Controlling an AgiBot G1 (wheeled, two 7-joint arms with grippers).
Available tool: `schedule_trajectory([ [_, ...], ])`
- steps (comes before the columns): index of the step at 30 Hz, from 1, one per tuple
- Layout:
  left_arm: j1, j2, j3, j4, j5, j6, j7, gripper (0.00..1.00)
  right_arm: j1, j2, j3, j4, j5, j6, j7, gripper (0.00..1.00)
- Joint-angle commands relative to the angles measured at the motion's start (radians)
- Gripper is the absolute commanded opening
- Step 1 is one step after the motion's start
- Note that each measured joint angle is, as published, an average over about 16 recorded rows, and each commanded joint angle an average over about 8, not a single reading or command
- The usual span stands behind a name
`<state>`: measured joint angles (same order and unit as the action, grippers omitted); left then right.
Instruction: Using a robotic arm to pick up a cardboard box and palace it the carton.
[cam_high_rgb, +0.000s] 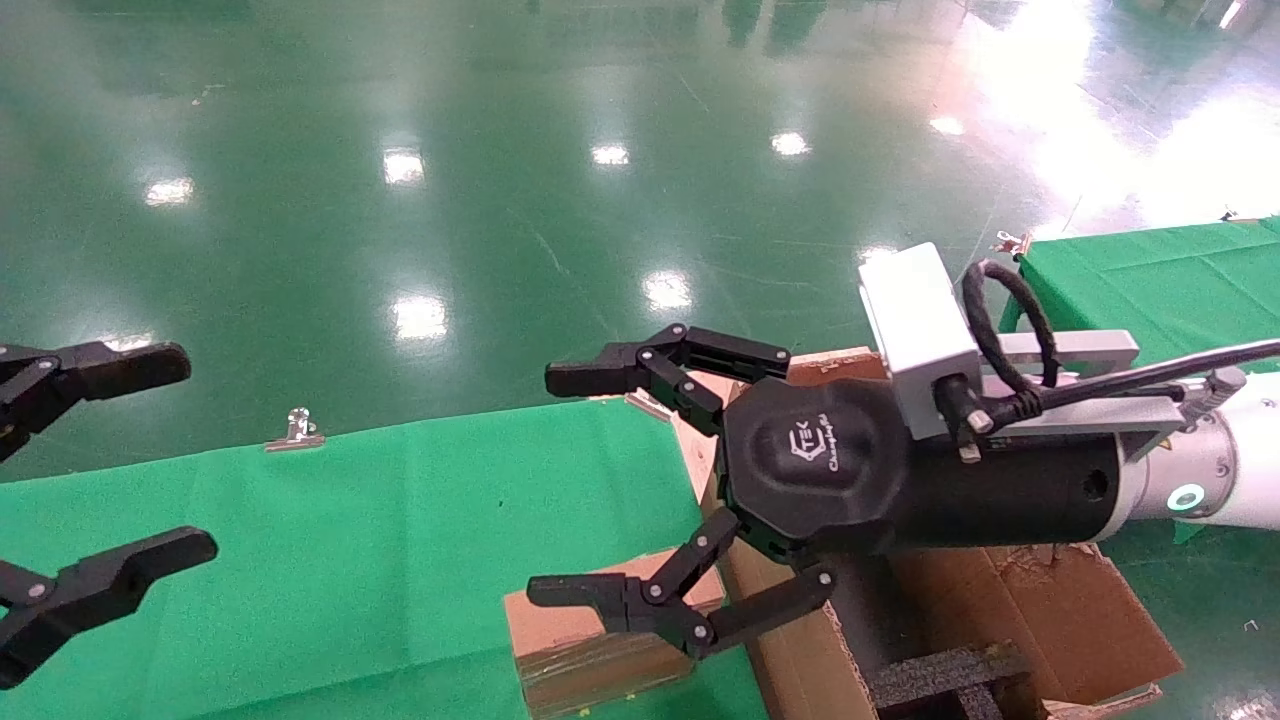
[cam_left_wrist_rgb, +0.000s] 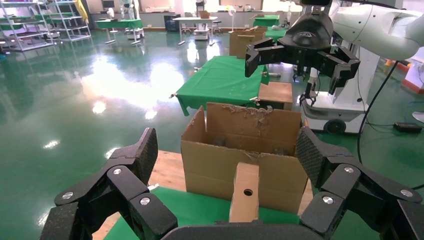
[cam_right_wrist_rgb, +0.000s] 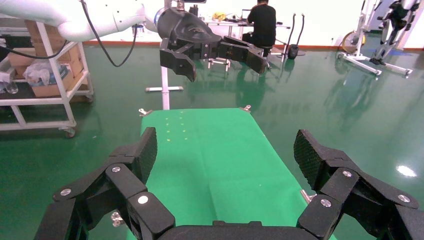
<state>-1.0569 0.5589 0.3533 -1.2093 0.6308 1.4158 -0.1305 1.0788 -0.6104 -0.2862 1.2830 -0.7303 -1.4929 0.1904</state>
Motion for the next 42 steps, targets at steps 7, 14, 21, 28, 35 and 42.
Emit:
schedule_trajectory([
  [7,0.0,0.0,0.0,0.0,0.0,0.0,0.0,1.0,0.0,0.0,0.0,0.0,0.0,0.0,0.0,1.0],
  [14,0.0,0.0,0.0,0.0,0.0,0.0,0.0,0.79,0.0,0.0,0.0,0.0,0.0,0.0,0.0,1.0],
  [21,0.0,0.0,0.0,0.0,0.0,0.0,0.0,0.0,-0.001,0.0,0.001,0.0,0.0,0.0,0.0,1.0],
  [28,0.0,0.0,0.0,0.0,0.0,0.0,0.0,0.0,0.022,0.005,-0.016,0.01,-0.037,-0.003,0.016,1.0],
  [35,0.0,0.0,0.0,0.0,0.0,0.0,0.0,0.0,0.116,-0.027,-0.108,0.041,-0.212,0.007,0.098,1.0],
  [42,0.0,0.0,0.0,0.0,0.0,0.0,0.0,0.0,0.21,-0.095,-0.217,0.047,-0.445,0.037,0.186,1.0],
])
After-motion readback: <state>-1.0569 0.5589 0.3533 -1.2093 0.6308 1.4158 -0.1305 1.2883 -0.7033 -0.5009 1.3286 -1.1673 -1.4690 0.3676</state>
